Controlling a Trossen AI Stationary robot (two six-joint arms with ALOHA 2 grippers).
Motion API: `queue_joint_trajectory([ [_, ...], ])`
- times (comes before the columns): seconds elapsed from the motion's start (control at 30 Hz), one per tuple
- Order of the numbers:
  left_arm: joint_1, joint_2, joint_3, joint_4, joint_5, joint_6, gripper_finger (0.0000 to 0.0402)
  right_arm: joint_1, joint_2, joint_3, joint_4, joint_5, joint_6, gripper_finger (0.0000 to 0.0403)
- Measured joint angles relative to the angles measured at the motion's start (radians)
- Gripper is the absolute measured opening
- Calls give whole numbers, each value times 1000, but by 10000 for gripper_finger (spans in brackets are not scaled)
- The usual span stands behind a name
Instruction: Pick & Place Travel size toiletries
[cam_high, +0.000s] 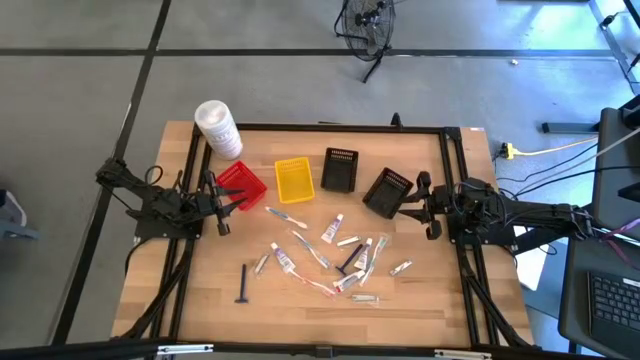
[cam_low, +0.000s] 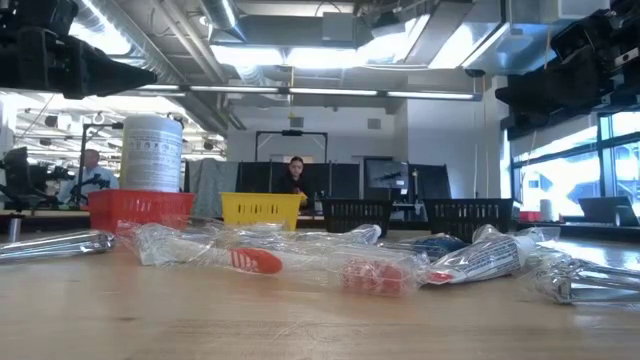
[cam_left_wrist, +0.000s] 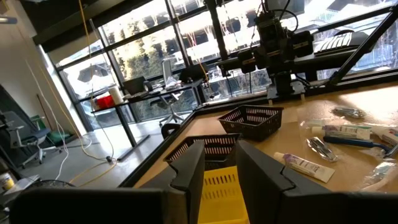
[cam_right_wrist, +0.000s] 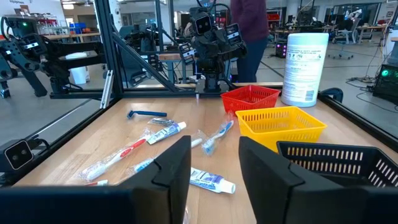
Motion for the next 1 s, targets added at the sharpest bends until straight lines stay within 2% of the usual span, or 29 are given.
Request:
queue_joint_trajectory([
  [1.0,0,0,0,0,0,0,88,0,0,0,0,0,0,102],
])
